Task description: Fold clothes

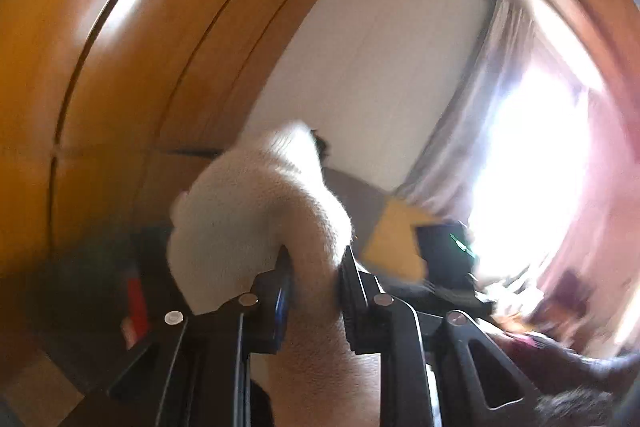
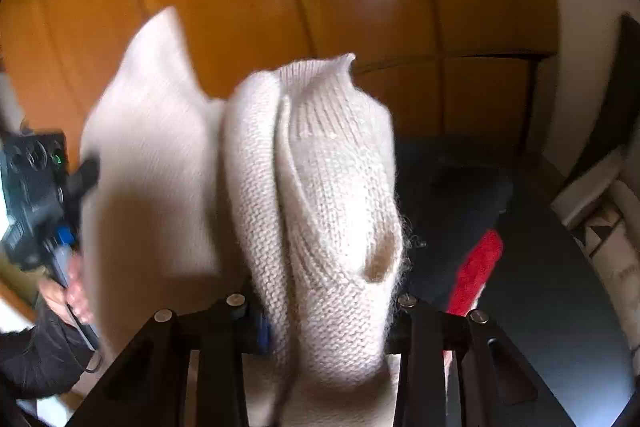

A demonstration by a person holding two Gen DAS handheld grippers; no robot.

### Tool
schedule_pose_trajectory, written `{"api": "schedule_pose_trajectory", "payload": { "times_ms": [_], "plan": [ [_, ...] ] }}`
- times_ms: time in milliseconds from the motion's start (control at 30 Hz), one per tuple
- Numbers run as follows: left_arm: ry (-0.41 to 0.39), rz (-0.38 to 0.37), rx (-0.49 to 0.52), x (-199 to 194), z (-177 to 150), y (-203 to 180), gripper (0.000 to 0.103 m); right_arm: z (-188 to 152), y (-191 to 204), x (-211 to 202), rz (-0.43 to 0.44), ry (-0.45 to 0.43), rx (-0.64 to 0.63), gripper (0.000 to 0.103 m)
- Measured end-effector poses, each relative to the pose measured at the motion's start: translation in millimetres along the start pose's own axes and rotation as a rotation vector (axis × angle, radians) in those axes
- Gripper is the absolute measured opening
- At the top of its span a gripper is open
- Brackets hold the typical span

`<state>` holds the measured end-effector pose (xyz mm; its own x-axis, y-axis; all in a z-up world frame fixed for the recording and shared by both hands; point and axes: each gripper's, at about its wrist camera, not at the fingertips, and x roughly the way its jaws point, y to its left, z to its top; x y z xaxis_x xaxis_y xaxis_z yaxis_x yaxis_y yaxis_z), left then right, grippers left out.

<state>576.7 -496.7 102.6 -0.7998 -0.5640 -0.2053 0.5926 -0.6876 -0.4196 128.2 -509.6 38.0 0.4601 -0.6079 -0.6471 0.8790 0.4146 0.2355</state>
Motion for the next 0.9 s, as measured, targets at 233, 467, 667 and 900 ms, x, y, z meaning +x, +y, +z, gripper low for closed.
{"api": "schedule_pose_trajectory", "payload": {
  "times_ms": [233, 467, 667, 900],
  "plan": [
    [0.165, 0.252, -0.034, 70, 21, 45, 0.024, -66, -112, 30, 0.144, -0.176, 0.715, 0.065],
    [0.008, 0.419, -0.105, 26, 28, 47, 0.026, -97, -102, 59, 0.252, -0.145, 0.746, 0.097],
    [0.040, 0.268, -0.055, 9, 6, 16, 0.029, -81, -78, 18, 0.126, -0.224, 0.514, 0.098],
    [0.140, 0.282, 0.002, 65, -24, 21, 0.029, -93, -22, -62, 0.034, -0.299, 0.162, 0.086]
  ]
}}
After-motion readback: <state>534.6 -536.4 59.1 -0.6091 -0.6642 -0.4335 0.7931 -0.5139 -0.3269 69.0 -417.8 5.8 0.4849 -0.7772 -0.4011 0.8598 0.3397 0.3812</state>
